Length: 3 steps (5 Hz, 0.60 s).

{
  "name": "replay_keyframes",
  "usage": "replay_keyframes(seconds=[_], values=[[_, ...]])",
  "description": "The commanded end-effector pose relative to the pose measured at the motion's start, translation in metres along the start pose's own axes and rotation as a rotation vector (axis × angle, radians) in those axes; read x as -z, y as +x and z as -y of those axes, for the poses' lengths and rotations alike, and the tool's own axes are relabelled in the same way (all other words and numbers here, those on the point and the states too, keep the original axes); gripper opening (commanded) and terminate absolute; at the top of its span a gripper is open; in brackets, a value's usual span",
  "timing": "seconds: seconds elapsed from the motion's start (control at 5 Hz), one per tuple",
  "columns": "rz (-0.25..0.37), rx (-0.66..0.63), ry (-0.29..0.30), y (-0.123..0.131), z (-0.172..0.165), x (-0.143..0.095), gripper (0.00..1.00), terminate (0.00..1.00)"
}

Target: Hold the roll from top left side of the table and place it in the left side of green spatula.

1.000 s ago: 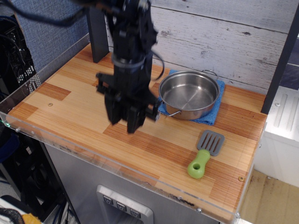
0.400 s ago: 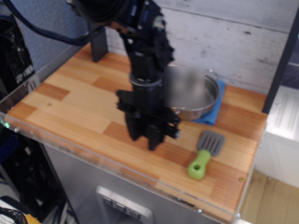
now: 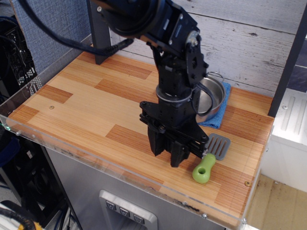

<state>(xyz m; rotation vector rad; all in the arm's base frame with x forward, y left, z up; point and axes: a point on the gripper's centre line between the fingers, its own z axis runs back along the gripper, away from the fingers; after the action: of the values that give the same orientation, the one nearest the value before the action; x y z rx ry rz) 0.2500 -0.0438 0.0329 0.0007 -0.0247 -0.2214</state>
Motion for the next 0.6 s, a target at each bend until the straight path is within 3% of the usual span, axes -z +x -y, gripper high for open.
replay_keyframes(seconds=[0.0,0.2,0.4], values=[[-0.013,-0.134,0.140,-0.010,-0.020,0.000,0.00,0.00],[-0.037,-0.174,0.141,-0.012,-0.031,0.001,0.00,0.00],[-0.064,-0.163,0.111,-0.012,-0.037,0.001,1.00,0.00]])
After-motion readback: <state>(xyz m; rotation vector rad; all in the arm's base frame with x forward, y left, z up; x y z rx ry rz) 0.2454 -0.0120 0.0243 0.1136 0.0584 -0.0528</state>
